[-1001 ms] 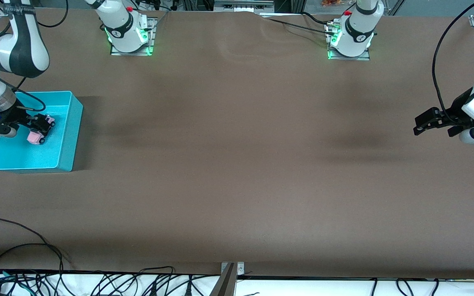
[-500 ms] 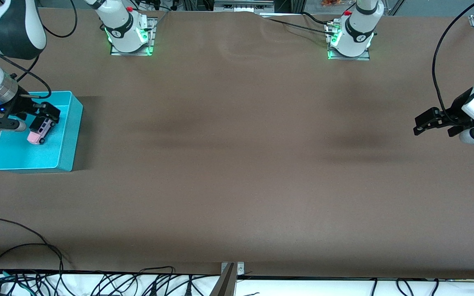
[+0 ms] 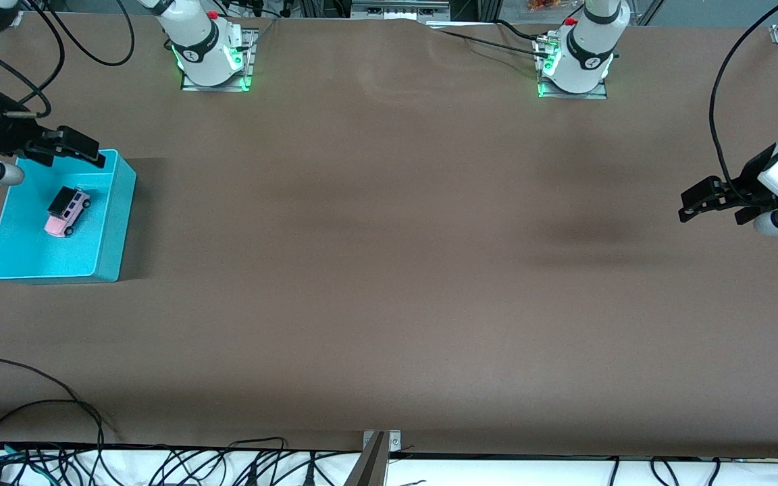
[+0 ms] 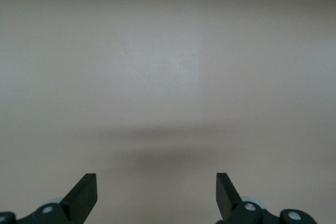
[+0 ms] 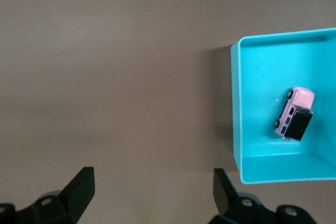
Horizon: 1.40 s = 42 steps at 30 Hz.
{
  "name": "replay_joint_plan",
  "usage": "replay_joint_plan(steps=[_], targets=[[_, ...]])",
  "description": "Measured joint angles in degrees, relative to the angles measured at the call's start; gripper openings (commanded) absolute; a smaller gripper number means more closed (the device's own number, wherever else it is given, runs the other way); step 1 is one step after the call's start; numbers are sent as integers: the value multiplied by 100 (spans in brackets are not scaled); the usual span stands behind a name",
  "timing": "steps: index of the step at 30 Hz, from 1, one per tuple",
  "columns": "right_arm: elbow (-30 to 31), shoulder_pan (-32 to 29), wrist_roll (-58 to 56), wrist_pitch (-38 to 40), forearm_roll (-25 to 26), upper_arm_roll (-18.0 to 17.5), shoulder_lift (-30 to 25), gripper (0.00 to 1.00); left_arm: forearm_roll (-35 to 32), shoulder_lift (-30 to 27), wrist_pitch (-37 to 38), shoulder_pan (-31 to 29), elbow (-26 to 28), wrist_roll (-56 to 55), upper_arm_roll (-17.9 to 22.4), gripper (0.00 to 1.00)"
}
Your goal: Wind and store pink jeep toy
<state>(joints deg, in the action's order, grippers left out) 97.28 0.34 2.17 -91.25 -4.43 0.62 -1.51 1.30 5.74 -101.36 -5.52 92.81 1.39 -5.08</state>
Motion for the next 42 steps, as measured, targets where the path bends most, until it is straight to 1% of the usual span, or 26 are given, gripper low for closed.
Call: replay_joint_plan(steps=[7, 15, 20, 24, 42], targets=[[-306, -6, -1, 34, -15, -49, -1, 100, 0, 0, 0, 0, 0, 0, 0, 100], [-370, -132, -43, -38, 219, -223, -16, 100, 0, 0, 0, 0, 0, 0, 0, 100], [-372, -341, -265, -124, 400, -442, -78, 100, 0, 0, 0, 0, 0, 0, 0, 100], [-372, -420, -314, -234, 437, -553, -96, 100, 0, 0, 0, 0, 0, 0, 0, 100], [-365, -484, -323, -258, 444, -571, -41, 100, 0, 0, 0, 0, 0, 0, 0, 100]])
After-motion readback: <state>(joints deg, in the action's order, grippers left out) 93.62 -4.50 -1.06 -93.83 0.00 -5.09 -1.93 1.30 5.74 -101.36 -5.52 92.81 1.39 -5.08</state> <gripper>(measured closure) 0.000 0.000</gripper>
